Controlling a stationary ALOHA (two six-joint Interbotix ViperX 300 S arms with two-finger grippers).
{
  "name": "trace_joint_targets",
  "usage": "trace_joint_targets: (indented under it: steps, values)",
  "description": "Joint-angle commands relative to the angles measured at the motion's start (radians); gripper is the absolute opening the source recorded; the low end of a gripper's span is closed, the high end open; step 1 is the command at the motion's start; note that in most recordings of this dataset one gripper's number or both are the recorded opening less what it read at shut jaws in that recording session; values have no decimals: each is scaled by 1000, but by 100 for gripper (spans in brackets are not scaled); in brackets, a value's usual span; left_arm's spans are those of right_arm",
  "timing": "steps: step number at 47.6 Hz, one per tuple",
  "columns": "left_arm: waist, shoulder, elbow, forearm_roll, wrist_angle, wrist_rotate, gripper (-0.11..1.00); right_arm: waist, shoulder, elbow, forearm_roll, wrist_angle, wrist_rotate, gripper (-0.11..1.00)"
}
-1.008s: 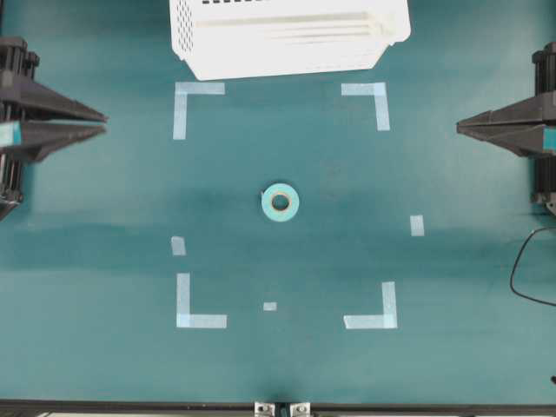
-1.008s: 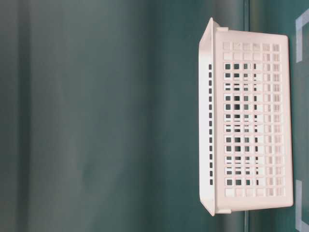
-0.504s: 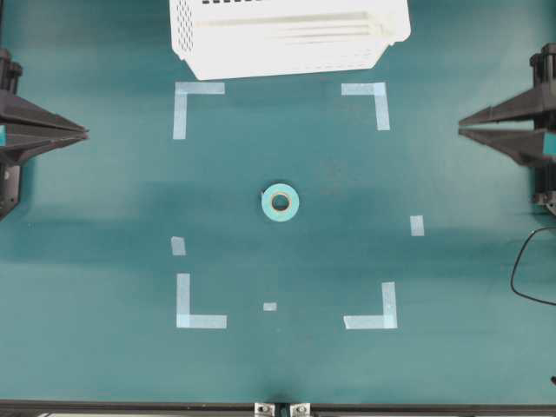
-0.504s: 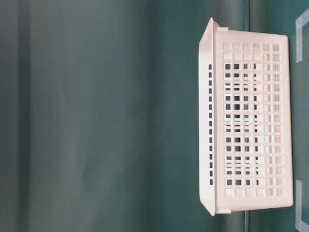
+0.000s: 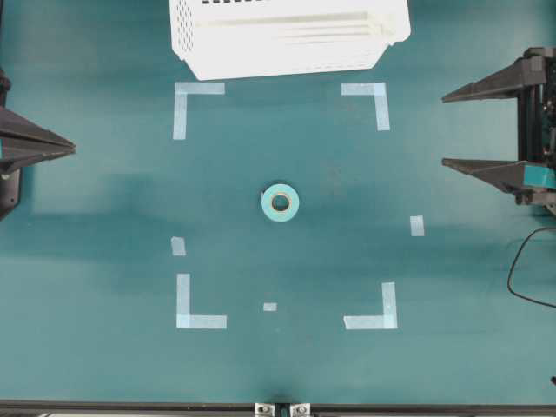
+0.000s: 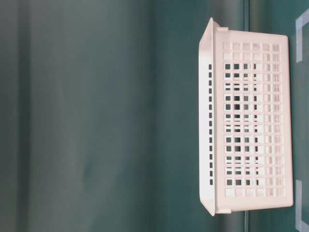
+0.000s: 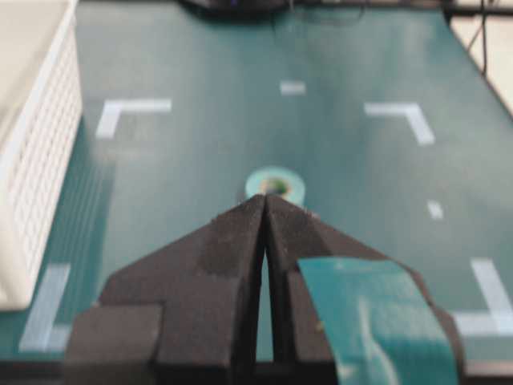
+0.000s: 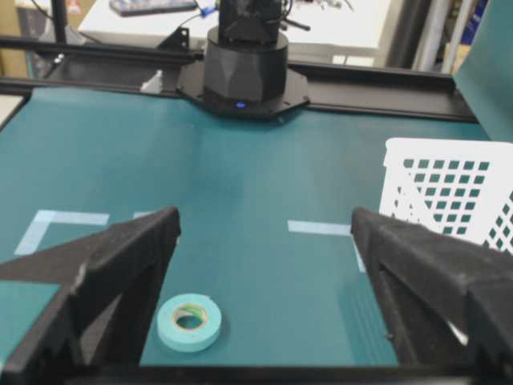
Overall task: Put the tape in the middle into the white basket.
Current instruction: 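Move the open right gripper left toward the teal tape roll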
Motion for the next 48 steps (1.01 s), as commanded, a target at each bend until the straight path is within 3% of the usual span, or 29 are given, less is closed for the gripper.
trace_joint_targets:
  steps: [1,18,48]
  values:
    - [-3,5,5,0,17,3,-11,-2,21,-28,2,-23,2,100]
    - [-3,-5,77,0,15,-2,-11,-2,114,-34,5,-84,20,100]
    - [-3,-32,97,0,18,-17,-11,-2,259,-100,5,-95,35,100]
